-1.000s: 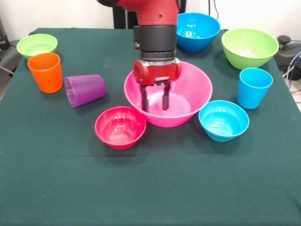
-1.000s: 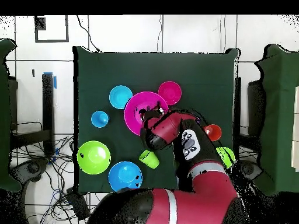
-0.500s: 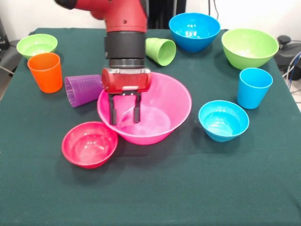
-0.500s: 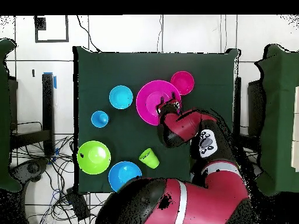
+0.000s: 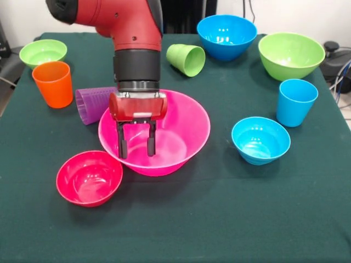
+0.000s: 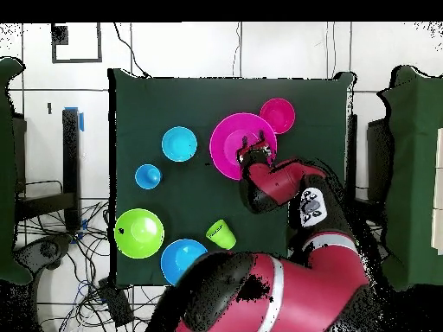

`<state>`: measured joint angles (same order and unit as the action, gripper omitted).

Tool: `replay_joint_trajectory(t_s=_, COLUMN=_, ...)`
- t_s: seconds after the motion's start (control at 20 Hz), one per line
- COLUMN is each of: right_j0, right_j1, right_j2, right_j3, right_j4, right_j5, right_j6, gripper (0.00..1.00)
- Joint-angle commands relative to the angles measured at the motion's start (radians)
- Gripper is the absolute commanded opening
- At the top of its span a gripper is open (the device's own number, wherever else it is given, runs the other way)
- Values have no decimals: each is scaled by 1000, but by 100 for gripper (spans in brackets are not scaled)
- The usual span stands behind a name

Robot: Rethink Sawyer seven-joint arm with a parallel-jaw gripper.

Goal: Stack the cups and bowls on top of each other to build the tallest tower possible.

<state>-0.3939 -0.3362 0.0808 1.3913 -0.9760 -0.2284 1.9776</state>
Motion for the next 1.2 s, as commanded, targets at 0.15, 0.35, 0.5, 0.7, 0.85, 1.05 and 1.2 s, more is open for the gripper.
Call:
replay_joint_trajectory(t_s=0.15, right_j0=-356, right_j1=74, right_j2=471, right_j3=164, right_j4=242, right_j5=620, right_j6=-171, gripper=100)
replay_joint_trajectory(t_s=0.35, right_j0=-320, right_j1=-40, right_j2=438, right_j3=267, right_j4=354, right_j5=699, right_j6=-121, gripper=100)
replay_joint_trajectory(t_s=0.5, right_j0=-315, right_j1=-55, right_j2=428, right_j3=286, right_j4=362, right_j5=693, right_j6=-112, gripper=100)
replay_joint_trajectory(t_s=0.7, right_j0=-244, right_j1=-101, right_j2=355, right_j3=277, right_j4=279, right_j5=583, right_j6=-51, gripper=100)
replay_joint_trajectory(t_s=0.85, right_j0=-125, right_j1=-167, right_j2=232, right_j3=274, right_j4=221, right_j5=501, right_j6=71, gripper=100)
replay_joint_trajectory(t_s=1.05, right_j0=-52, right_j1=-193, right_j2=158, right_j3=273, right_j4=236, right_j5=483, right_j6=117, gripper=100)
replay_joint_trajectory(t_s=1.2, right_j0=-15, right_j1=-217, right_j2=131, right_j3=284, right_j4=277, right_j5=510, right_j6=126, gripper=100)
